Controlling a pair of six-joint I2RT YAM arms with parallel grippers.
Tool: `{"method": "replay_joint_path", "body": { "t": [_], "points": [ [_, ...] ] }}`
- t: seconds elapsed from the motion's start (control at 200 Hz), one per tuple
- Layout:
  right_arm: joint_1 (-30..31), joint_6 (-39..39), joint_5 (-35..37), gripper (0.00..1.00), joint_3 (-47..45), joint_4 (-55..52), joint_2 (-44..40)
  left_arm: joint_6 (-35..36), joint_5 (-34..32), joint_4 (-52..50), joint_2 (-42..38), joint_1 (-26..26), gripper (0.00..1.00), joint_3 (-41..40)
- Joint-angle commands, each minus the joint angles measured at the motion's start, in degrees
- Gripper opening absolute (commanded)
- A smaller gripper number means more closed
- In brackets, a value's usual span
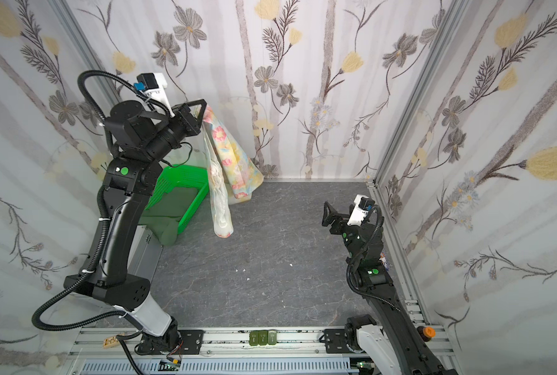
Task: Fold and stack skirts
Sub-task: Flatten out the skirt at the center of the table.
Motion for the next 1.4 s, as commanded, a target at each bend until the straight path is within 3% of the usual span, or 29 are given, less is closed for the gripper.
{"method": "replay_joint_path", "body": {
  "t": [0.0, 0.165, 0.335, 0.58, 0.759, 0.804, 0.939, 1.164, 1.399],
  "points": [
    [0.31, -0.27, -3.52, 1.00, 0.93, -2.73, -1.52, -3.22, 2.15, 1.59, -2.18, -3.80, 0.00, -3.66],
    [5.48, -2.63, -5.84, 0.97, 1.70, -6.90, -5.23, -2.86, -3.57, 1.94, -5.83, -9.64, 0.00, -12.25],
    [12.91, -3.25, -5.86, 0.90, -0.70, -11.17, -8.69, -4.46, -4.31, 2.12, -6.16, -10.54, 0.00, -15.36],
    [19.77, 0.73, -1.57, 0.65, -5.57, -7.30, -9.61, -3.08, 4.86, 2.20, -5.59, -11.24, 0.00, -16.07],
    [25.07, 0.96, -0.89, 0.38, -5.55, -3.62, -1.88, -3.02, 6.48, 2.29, -5.04, -13.70, 0.00, -16.91],
    [25.85, 1.54, -0.79, 0.39, -5.91, -1.13, -0.14, -3.17, 6.48, 2.33, -4.97, -13.97, 0.00, -16.91],
    [29.06, 2.09, 1.88, 0.66, -5.05, 5.92, 5.52, -4.45, 5.94, 2.38, -4.81, -14.33, 0.00, -15.98],
    [33.92, 1.40, 6.12, 0.74, 1.38, 10.50, 16.24, -8.85, 5.71, 2.47, -3.39, -14.64, 0.00, -12.98],
    [40.27, 0.29, 14.16, 0.76, 4.16, 9.67, 18.46, -12.78, 2.15, 2.64, -3.10, -14.77, 0.00, -12.87]
  ]
}}
